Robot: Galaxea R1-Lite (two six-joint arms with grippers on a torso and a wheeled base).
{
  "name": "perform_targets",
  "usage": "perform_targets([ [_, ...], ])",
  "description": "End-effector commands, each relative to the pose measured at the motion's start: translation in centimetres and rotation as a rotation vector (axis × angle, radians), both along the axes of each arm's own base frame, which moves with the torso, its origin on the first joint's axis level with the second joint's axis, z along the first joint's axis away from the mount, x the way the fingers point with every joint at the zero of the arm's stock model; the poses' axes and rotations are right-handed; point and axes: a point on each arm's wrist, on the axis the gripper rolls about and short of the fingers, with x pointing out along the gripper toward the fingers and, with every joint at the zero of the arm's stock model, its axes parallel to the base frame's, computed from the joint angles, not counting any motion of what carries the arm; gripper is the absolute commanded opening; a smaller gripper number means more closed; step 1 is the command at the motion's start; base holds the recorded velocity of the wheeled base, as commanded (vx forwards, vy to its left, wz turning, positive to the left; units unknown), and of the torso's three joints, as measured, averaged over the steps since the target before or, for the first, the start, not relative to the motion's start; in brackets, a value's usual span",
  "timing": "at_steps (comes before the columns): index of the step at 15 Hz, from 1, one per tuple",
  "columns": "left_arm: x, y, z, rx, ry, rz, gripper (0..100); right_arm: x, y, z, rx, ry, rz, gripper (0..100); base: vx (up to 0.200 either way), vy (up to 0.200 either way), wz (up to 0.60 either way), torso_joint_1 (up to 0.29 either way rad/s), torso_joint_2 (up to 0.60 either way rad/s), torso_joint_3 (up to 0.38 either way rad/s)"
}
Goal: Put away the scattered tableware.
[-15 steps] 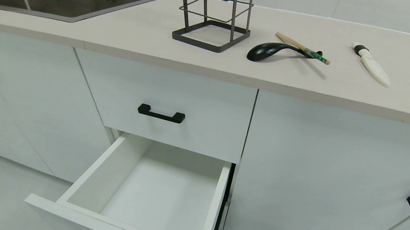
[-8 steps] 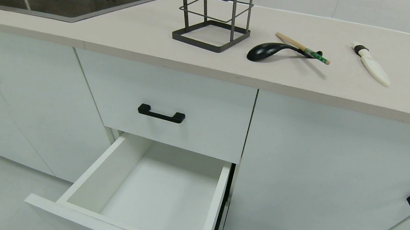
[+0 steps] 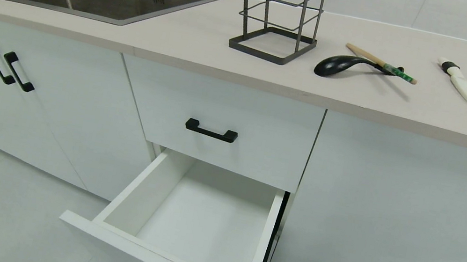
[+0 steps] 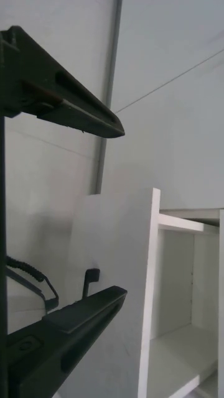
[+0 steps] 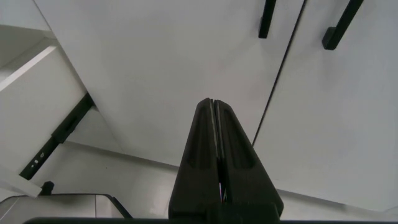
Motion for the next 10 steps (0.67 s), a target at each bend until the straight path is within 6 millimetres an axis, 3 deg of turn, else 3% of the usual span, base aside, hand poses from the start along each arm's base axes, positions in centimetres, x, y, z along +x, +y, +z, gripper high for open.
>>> perform_targets([
  [1, 0.02, 0.01, 0.00, -0.009, 0.003, 0.007, 100, 0.01, 0.00, 0.00, 0.001, 0.001, 0.000, 0, 0.000, 0.000, 0.00, 0.000, 0.00, 0.000],
  [2, 0.02, 0.04, 0.00, -0.012, 0.003, 0.019, 100, 0.01, 0.00, 0.00, 0.001, 0.001, 0.000, 0, 0.000, 0.000, 0.00, 0.000, 0.00, 0.000],
  [5, 0.02, 0.12, -0.02, -0.034, 0.005, 0.054, 100, 0.01, 0.00, 0.00, 0.001, 0.001, 0.000, 0, 0.200, 0.000, 0.00, 0.004, 0.00, 0.004],
  [10, 0.02, 0.11, 0.00, -0.039, 0.004, 0.052, 100, 0.01, 0.00, 0.00, -0.002, 0.001, 0.002, 0, 0.000, 0.000, 0.00, 0.000, 0.00, 0.000],
])
